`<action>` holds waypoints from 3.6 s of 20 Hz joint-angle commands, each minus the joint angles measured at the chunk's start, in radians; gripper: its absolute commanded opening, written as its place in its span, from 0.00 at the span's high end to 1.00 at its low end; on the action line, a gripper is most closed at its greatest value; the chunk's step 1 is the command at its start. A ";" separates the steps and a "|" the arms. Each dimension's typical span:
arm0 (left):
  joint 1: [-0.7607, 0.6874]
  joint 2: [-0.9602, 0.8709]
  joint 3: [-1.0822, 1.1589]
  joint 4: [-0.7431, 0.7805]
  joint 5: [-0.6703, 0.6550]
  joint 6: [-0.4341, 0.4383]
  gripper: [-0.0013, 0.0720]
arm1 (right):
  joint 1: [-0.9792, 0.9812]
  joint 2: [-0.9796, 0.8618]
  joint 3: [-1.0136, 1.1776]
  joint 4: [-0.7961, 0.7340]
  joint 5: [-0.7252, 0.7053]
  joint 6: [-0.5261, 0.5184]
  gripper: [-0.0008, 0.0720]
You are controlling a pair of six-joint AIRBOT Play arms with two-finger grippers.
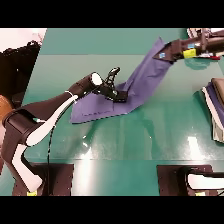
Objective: Fold the shirts.
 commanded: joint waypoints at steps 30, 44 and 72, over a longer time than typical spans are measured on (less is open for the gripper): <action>0.668 0.489 0.003 0.232 -0.373 0.034 0.95 | 0.272 -0.315 0.070 -0.293 0.024 -0.011 0.40; 0.668 0.484 0.001 0.231 -0.333 0.034 0.95 | 0.160 -0.338 -0.400 0.051 -0.325 -0.044 0.26; 0.150 0.481 -0.002 0.197 -0.224 0.079 0.95 | -0.607 -0.238 0.203 -0.264 -0.133 0.089 0.96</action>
